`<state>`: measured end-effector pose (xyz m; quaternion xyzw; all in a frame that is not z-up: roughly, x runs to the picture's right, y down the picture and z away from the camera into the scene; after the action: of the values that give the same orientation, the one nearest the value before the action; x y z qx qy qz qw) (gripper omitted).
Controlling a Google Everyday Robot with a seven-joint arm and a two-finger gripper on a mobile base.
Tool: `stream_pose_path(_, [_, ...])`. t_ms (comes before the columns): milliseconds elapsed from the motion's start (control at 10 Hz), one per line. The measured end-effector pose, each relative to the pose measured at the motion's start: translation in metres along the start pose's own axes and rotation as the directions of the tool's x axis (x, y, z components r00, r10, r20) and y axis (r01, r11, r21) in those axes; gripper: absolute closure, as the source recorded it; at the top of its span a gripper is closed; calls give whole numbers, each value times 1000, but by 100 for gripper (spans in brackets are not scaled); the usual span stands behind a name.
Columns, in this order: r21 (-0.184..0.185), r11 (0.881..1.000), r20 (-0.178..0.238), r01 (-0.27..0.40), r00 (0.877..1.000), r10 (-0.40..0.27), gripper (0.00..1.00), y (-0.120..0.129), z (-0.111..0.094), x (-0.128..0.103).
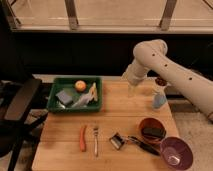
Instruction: Place apple in plastic cup
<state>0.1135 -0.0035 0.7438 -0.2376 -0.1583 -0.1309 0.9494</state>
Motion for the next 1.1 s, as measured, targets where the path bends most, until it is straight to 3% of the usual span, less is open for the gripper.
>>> stream_pose_path(400, [59,996,29,59,998,-61,35,-53,33,-49])
stream_pose_path(800, [96,989,47,109,992,-114,35,-93,72,-82])
stream_pose_path(1100, [109,985,105,136,984,-147,35,-119,109,-112])
